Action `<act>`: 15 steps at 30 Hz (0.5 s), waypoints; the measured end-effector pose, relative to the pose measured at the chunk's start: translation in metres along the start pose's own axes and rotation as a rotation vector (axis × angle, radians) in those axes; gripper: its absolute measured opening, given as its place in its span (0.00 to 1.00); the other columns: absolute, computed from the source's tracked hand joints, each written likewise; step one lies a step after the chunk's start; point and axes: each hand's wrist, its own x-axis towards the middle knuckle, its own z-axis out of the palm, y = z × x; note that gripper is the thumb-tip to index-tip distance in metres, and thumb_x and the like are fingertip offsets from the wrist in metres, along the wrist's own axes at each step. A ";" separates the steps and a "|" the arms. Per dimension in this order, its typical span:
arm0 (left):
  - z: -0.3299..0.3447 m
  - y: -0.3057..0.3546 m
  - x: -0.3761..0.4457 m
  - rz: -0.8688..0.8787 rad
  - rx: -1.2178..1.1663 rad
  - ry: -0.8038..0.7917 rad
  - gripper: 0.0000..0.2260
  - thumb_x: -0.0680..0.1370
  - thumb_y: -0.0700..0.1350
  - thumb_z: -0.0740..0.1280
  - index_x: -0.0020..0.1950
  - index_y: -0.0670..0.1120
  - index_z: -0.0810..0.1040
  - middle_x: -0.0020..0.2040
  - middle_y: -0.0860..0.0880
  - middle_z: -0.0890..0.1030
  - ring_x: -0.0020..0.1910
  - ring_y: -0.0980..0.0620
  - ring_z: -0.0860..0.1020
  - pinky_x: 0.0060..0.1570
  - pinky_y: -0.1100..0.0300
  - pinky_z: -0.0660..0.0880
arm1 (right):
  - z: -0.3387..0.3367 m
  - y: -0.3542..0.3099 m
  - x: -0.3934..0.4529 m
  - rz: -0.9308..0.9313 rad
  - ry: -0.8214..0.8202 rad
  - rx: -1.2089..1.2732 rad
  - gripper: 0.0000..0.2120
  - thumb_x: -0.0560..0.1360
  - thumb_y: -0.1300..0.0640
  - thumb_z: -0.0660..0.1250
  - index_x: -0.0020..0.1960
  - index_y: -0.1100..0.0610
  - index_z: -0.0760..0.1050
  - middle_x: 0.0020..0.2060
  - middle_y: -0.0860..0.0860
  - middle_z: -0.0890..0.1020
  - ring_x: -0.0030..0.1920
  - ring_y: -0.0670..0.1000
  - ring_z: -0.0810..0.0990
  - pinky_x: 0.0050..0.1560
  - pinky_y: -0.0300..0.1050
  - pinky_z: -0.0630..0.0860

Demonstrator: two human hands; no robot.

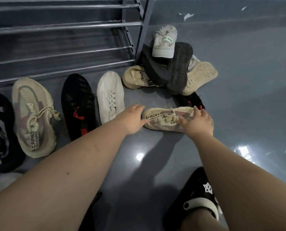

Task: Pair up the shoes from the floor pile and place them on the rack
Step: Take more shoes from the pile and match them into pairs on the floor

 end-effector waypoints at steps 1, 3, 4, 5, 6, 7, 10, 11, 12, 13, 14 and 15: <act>0.003 0.004 0.005 -0.006 -0.005 -0.010 0.29 0.81 0.53 0.57 0.78 0.46 0.50 0.79 0.46 0.49 0.77 0.48 0.51 0.74 0.55 0.51 | -0.001 0.008 0.004 0.034 -0.009 0.013 0.37 0.76 0.36 0.56 0.78 0.51 0.49 0.77 0.56 0.53 0.76 0.58 0.52 0.74 0.56 0.54; 0.008 0.010 0.014 -0.019 -0.027 -0.022 0.29 0.81 0.54 0.57 0.78 0.46 0.50 0.79 0.45 0.51 0.77 0.48 0.53 0.73 0.55 0.52 | -0.001 0.022 0.012 0.106 -0.044 0.053 0.37 0.76 0.35 0.55 0.78 0.50 0.47 0.77 0.57 0.52 0.76 0.59 0.51 0.74 0.57 0.54; 0.011 0.013 0.019 -0.028 -0.047 -0.024 0.29 0.81 0.54 0.57 0.78 0.46 0.51 0.78 0.45 0.52 0.77 0.47 0.54 0.73 0.55 0.53 | -0.001 0.028 0.017 0.139 -0.066 0.080 0.37 0.76 0.35 0.54 0.78 0.50 0.47 0.77 0.57 0.52 0.76 0.60 0.51 0.74 0.58 0.54; 0.015 0.016 0.024 -0.040 -0.080 -0.026 0.30 0.81 0.54 0.58 0.78 0.46 0.51 0.78 0.45 0.54 0.76 0.47 0.56 0.73 0.55 0.55 | 0.000 0.033 0.020 0.165 -0.088 0.115 0.37 0.77 0.35 0.54 0.78 0.50 0.46 0.77 0.58 0.52 0.76 0.60 0.51 0.73 0.58 0.55; 0.018 0.018 0.028 -0.055 -0.123 -0.028 0.30 0.80 0.55 0.58 0.78 0.46 0.51 0.78 0.45 0.55 0.76 0.46 0.58 0.72 0.55 0.56 | 0.000 0.038 0.023 0.185 -0.107 0.162 0.36 0.77 0.37 0.54 0.78 0.50 0.46 0.76 0.58 0.54 0.76 0.61 0.53 0.73 0.58 0.56; 0.021 0.019 0.032 -0.075 -0.174 -0.033 0.30 0.80 0.55 0.59 0.78 0.46 0.51 0.77 0.45 0.56 0.75 0.46 0.59 0.72 0.55 0.57 | 0.000 0.041 0.026 0.202 -0.119 0.224 0.35 0.78 0.38 0.54 0.78 0.51 0.46 0.76 0.59 0.56 0.74 0.62 0.57 0.71 0.58 0.60; 0.030 0.019 0.045 -0.168 -0.371 -0.029 0.33 0.79 0.57 0.60 0.78 0.47 0.50 0.77 0.45 0.59 0.75 0.45 0.60 0.73 0.52 0.58 | 0.000 0.044 0.030 0.239 -0.084 0.411 0.32 0.80 0.43 0.54 0.78 0.54 0.49 0.73 0.59 0.60 0.70 0.62 0.65 0.66 0.55 0.66; 0.032 0.018 0.048 -0.205 -0.442 -0.011 0.33 0.78 0.58 0.61 0.78 0.48 0.51 0.77 0.45 0.59 0.75 0.45 0.60 0.73 0.51 0.58 | -0.001 0.044 0.031 0.249 -0.062 0.447 0.30 0.80 0.44 0.54 0.77 0.56 0.52 0.73 0.59 0.62 0.70 0.62 0.66 0.66 0.54 0.66; 0.034 0.016 0.050 -0.238 -0.501 0.012 0.34 0.78 0.58 0.62 0.78 0.48 0.52 0.76 0.44 0.60 0.74 0.44 0.60 0.73 0.50 0.58 | -0.001 0.045 0.031 0.259 -0.043 0.472 0.29 0.80 0.45 0.54 0.76 0.57 0.55 0.72 0.59 0.63 0.70 0.61 0.66 0.66 0.53 0.66; 0.036 0.015 0.050 -0.263 -0.551 0.032 0.34 0.77 0.58 0.62 0.78 0.47 0.53 0.76 0.44 0.60 0.74 0.44 0.61 0.73 0.50 0.59 | -0.001 0.045 0.030 0.265 -0.027 0.490 0.27 0.81 0.46 0.54 0.75 0.58 0.59 0.71 0.59 0.66 0.69 0.61 0.68 0.65 0.53 0.66; 0.038 0.013 0.049 -0.273 -0.591 0.050 0.34 0.77 0.58 0.63 0.77 0.46 0.55 0.75 0.43 0.62 0.73 0.44 0.62 0.72 0.50 0.60 | -0.001 0.046 0.029 0.260 -0.013 0.502 0.25 0.81 0.46 0.54 0.73 0.58 0.62 0.69 0.59 0.69 0.67 0.60 0.69 0.64 0.52 0.67; 0.040 0.011 0.046 -0.277 -0.618 0.064 0.32 0.77 0.57 0.64 0.76 0.46 0.58 0.75 0.43 0.63 0.72 0.44 0.64 0.72 0.51 0.61 | -0.003 0.045 0.027 0.248 -0.002 0.509 0.24 0.81 0.46 0.54 0.71 0.58 0.65 0.67 0.59 0.71 0.66 0.60 0.71 0.62 0.51 0.69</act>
